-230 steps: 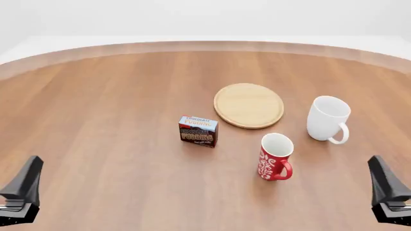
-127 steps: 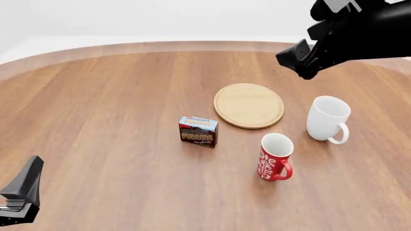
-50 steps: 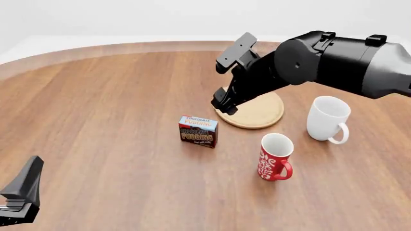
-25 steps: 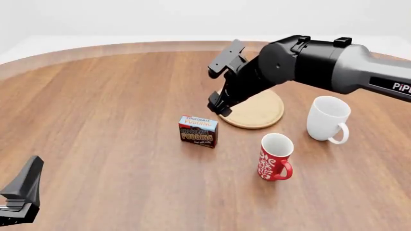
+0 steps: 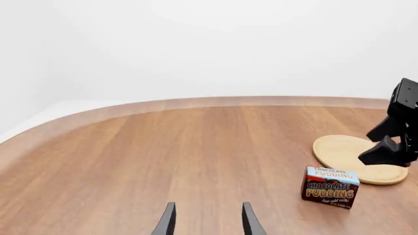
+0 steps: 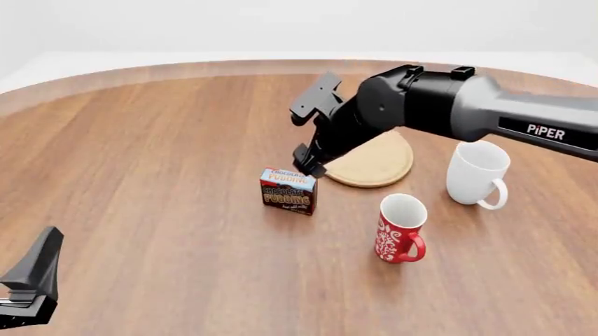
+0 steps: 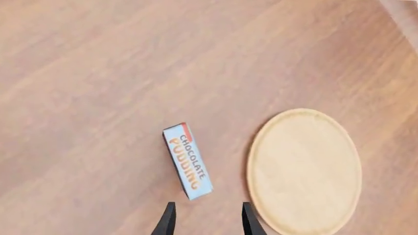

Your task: Put the chocolate pudding to the left of the plate.

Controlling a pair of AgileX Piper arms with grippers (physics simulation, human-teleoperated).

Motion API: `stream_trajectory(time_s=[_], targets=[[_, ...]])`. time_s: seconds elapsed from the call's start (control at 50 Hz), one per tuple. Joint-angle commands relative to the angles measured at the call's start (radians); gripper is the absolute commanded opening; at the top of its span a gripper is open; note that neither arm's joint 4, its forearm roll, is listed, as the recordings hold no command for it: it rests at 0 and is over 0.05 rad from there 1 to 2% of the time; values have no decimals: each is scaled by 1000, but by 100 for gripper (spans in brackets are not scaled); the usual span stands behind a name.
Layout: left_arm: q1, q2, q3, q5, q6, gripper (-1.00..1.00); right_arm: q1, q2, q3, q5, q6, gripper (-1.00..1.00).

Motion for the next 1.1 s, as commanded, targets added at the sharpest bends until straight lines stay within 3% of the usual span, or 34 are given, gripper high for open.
stream_trajectory(time_s=[0.02, 1.1], targets=[[0, 0, 0, 0, 0, 100, 5, 40, 5, -19, 11, 100], [0, 0, 0, 0, 0, 100, 10, 147, 21, -91, 48, 100]])
